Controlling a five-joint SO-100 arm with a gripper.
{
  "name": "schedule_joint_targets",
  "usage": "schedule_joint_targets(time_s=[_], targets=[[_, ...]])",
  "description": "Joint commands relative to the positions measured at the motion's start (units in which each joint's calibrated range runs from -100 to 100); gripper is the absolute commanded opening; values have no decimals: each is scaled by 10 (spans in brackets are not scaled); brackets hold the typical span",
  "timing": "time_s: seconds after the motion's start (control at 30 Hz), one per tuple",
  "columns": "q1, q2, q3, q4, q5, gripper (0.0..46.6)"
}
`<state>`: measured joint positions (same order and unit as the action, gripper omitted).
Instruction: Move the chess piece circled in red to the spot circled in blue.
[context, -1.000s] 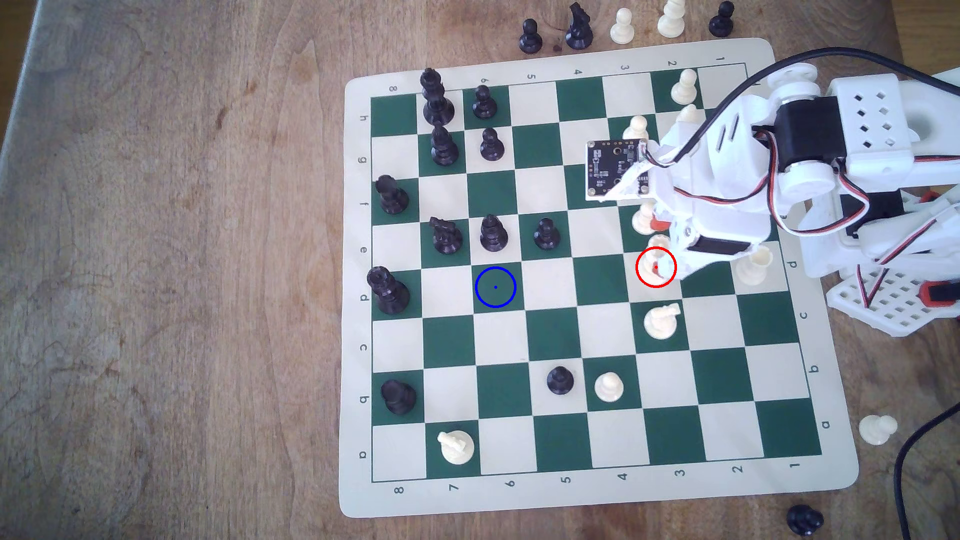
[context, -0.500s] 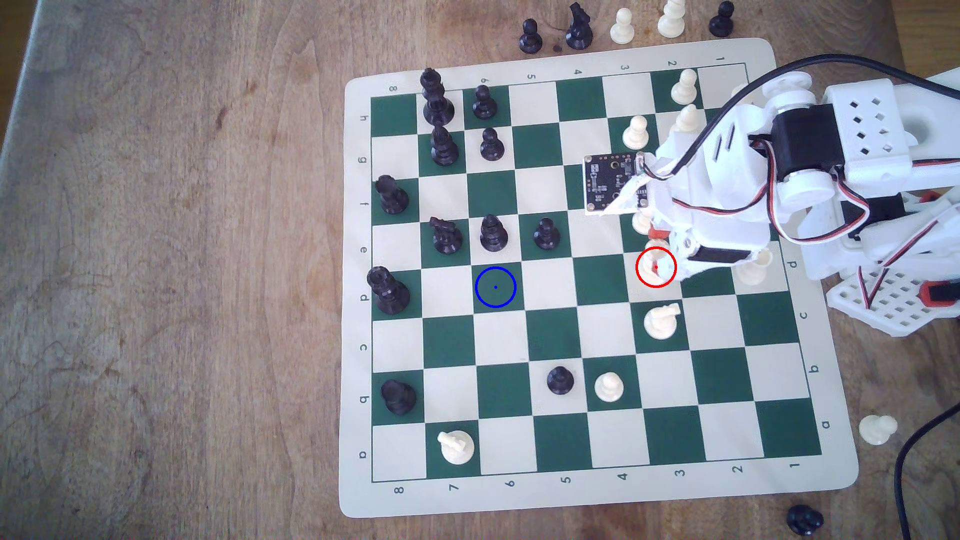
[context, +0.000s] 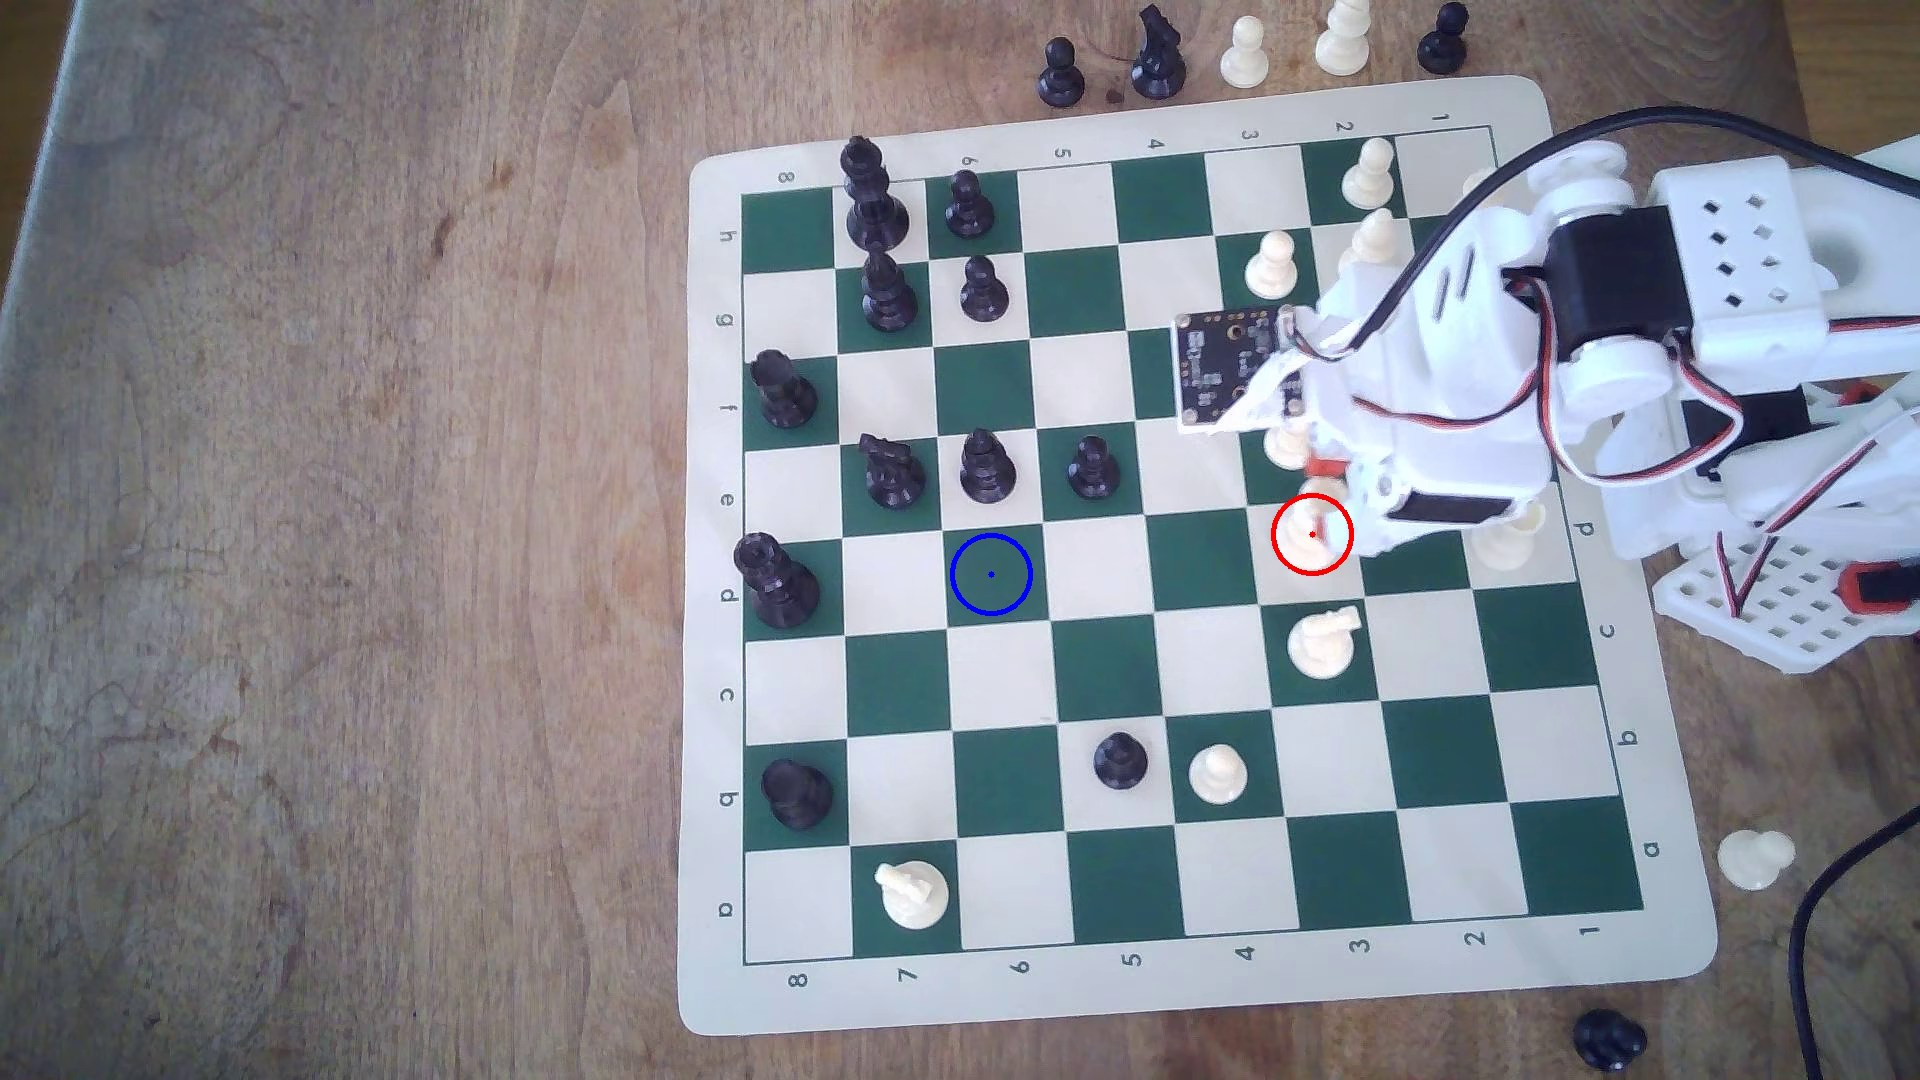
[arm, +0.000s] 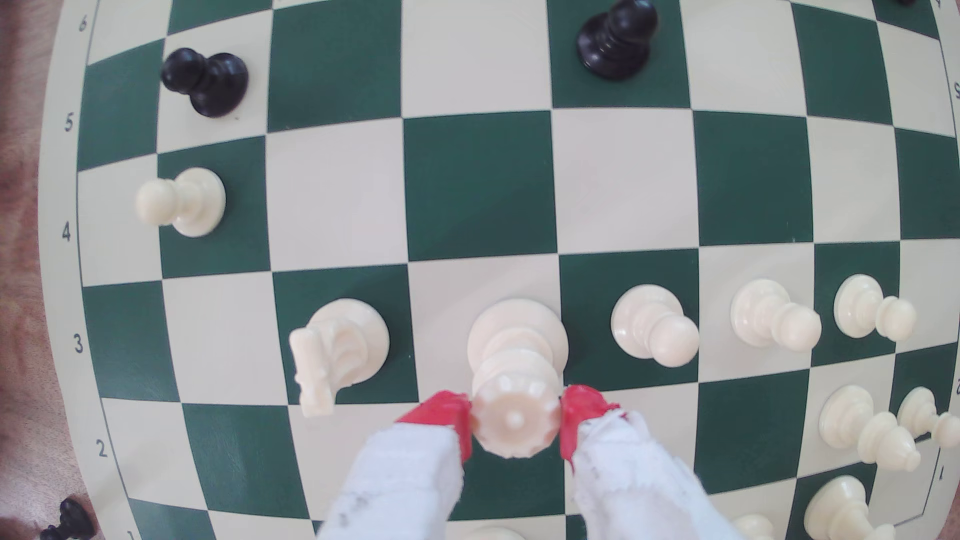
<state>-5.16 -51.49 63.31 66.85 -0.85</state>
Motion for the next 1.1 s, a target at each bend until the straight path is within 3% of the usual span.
schedule_joint_targets(time_s=[0.0,0.23,0.43,0.73,1.07], targets=[[14,-39,-70,46,1,20],[32,-48,-208,120,0,19],[20,82,-415,154,-17,19],[-18,291,-578,51,-37,18],[-12,456,-637,-37,-45,18]])
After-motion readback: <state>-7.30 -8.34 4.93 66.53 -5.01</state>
